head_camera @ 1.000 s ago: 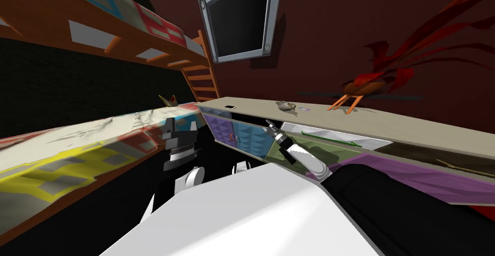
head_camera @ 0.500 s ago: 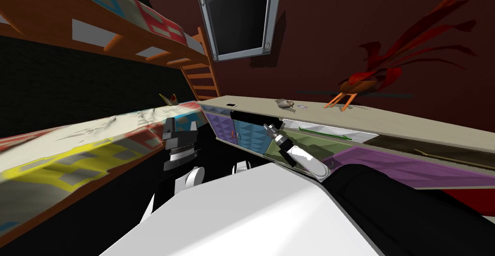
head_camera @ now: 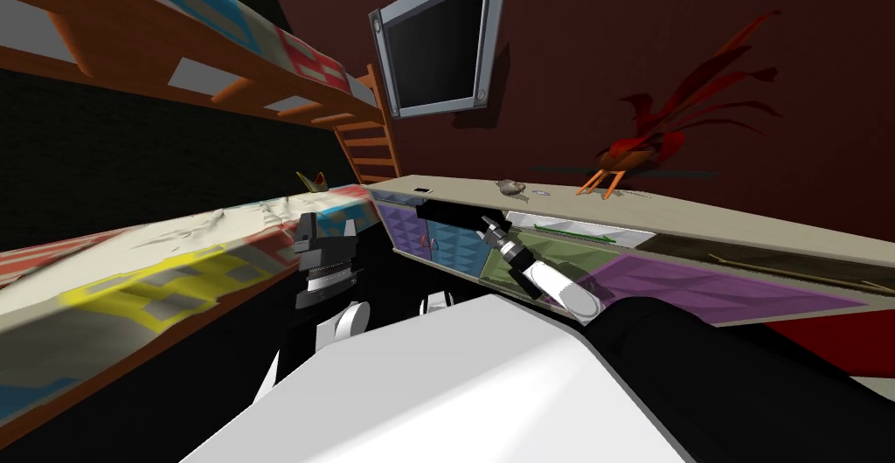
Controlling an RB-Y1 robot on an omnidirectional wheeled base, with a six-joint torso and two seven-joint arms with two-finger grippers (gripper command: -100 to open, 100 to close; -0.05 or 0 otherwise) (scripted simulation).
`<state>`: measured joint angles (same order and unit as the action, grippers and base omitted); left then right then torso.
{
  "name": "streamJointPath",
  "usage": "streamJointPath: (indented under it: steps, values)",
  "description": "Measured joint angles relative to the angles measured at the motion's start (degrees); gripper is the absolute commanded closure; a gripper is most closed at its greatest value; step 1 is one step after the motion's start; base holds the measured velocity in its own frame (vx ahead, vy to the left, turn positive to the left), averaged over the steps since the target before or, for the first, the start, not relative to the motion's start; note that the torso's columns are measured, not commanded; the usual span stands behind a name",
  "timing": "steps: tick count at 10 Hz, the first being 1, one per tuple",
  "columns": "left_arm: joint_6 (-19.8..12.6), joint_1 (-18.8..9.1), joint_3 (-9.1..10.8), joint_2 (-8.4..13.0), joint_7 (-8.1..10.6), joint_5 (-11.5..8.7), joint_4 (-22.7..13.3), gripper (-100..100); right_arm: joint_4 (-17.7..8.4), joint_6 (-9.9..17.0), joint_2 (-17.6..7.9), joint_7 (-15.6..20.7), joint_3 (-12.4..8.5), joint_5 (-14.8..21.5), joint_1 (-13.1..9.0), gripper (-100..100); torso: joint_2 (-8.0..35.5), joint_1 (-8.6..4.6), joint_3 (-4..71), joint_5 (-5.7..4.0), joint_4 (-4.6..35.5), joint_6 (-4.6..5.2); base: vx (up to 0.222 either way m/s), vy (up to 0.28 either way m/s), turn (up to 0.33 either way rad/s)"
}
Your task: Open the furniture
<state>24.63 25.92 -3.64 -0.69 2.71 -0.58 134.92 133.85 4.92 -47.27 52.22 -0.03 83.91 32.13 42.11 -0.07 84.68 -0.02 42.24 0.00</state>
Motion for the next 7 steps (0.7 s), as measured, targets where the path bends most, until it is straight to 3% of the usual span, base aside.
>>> streamJointPath:
  steps: [3,5,7]
  values:
    - [0.0,0.0,0.0,0.0,0.0,0.0,0.0,0,0.56,2.26,-4.81,0.38,-1.51,-4.93,0.52,-100,0.19,0.11,-0.12,0.04,0.06,-0.01,-0.01,0.032,0.019]
    - [0.0,0.0,0.0,0.0,0.0,0.0,0.0,0,0.16,0.67,-4.23,-1.43,-3.89,-4.14,0.75,-100,0.22,0.07,-0.15,0.02,0.06,0.0,-0.02,0.04,0.019]
    - [0.0,0.0,0.0,0.0,0.0,0.0,0.0,0,-0.32,-0.59,-5.59,-3.4,-7.08,-5.36,0.91,-100,0.19,0.12,-0.13,0.03,0.05,0.0,-0.025,0.059,0.025]
